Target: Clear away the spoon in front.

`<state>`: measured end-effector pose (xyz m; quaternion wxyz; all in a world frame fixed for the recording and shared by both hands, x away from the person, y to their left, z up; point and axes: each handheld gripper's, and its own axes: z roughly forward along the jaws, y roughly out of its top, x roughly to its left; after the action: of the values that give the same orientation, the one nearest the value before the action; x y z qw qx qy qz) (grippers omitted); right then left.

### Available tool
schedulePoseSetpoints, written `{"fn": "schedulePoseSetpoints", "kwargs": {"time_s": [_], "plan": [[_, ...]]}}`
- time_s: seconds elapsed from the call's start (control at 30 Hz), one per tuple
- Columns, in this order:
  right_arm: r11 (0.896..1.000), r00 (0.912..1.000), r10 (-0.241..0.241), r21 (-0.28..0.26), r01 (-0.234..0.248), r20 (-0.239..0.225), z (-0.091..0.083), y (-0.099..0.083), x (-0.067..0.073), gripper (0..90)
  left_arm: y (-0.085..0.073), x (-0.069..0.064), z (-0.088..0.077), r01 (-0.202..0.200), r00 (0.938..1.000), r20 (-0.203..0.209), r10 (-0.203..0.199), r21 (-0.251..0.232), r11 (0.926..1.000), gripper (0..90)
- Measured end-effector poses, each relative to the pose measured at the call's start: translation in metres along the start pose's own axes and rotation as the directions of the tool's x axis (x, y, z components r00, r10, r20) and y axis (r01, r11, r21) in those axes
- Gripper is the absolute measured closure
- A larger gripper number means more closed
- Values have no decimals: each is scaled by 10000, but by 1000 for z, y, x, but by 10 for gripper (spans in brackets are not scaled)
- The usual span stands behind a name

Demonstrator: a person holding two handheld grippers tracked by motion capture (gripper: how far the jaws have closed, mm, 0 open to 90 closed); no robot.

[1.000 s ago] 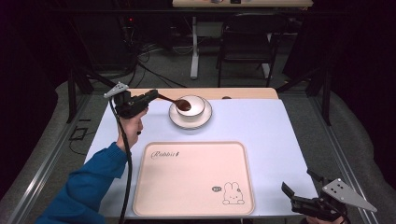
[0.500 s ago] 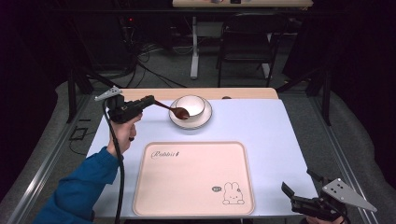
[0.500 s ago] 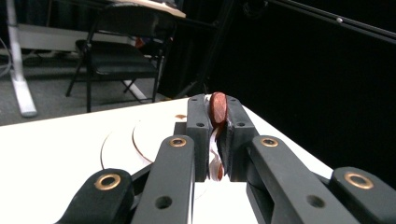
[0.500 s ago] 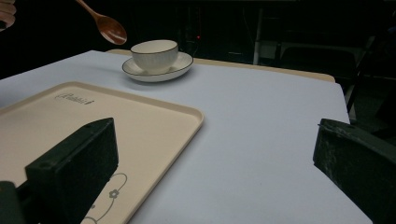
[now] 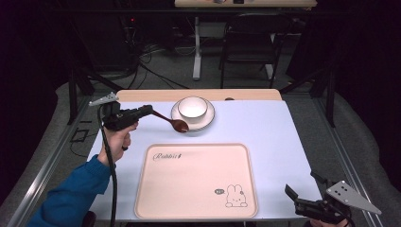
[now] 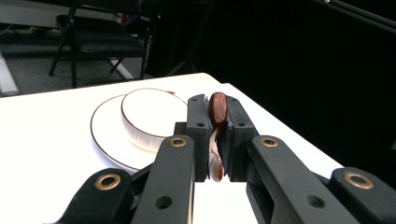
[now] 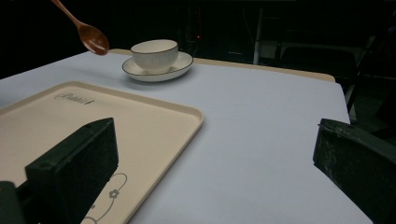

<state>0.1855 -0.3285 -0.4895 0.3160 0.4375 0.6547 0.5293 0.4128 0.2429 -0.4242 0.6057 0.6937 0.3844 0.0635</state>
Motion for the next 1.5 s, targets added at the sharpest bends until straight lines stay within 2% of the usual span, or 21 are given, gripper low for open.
{"fn": "schedulePoseSetpoints", "kwargs": {"time_s": [0.17, 0.37, 0.63, 0.9, 0.93, 0.97, 1.0, 1.07, 1.17, 1.23, 1.33, 1.37, 1.5], "plan": [[10000, 10000, -4, -7, 4, 2, 0, 0, 0, 0, 0, 0, -10, -13, 9999, 142, 11, 164, 9999, 833], [10000, 10000, -23, -3, 23, -3, 0, 0, 0, 0, 0, -1, -20, -141, 9995, 287, 123, 620, 9980, 833], [10000, 10000, -27, 15, 27, 1, 1, 0, 0, 0, 2, -3, -28, -316, 9990, 365, 269, 1367, 9901, 833], [10000, 10000, -42, 14, 42, -1, 1, 0, 0, 0, 3, -2, -33, -286, 9978, 642, 163, 1956, 9803, 832], [10000, 10000, -42, 13, 42, 0, 1, 0, 0, 0, 2, -2, -33, -277, 9971, 756, 116, 2151, 9762, 832], [10000, 10000, -42, 13, 42, 0, 1, 0, 0, 0, 2, -2, -33, -277, 9971, 756, 116, 2151, 9762, 832], [10000, 10000, -40, 8, 40, 2, 1, 0, 0, 0, 1, -3, -32, -334, 9965, 822, 139, 2419, 9697, 832], [10000, 10000, -41, 8, 41, 1, 1, 0, 0, 0, 1, -3, -32, -359, 9964, 831, 155, 2500, 9676, 832], [10000, 10000, -58, 18, 58, -7, 1, 0, 0, 0, -1, -5, -32, -466, 9959, 879, 231, 2757, 9601, 832], [10000, 10000, -50, 17, 50, -5, 1, 0, 0, 0, -1, -5, -33, -483, 9956, 912, 235, 2795, 9589, 832], [10000, 10000, -47, 11, 47, -3, 1, 0, 0, 0, -1, -8, -33, -609, 9945, 996, 321, 3019, 9514, 832], [10000, 10000, -58, 14, 58, -7, 1, 0, 0, 0, -1, -8, -33, -609, 9945, 996, 321, 3019, 9514, 832], [10000, 10000, -59, 9, 59, -4, 1, 0, 0, 0, -2, -10, -34, -729, 9931, 1105, 380, 3308, 9409, 832]]}}
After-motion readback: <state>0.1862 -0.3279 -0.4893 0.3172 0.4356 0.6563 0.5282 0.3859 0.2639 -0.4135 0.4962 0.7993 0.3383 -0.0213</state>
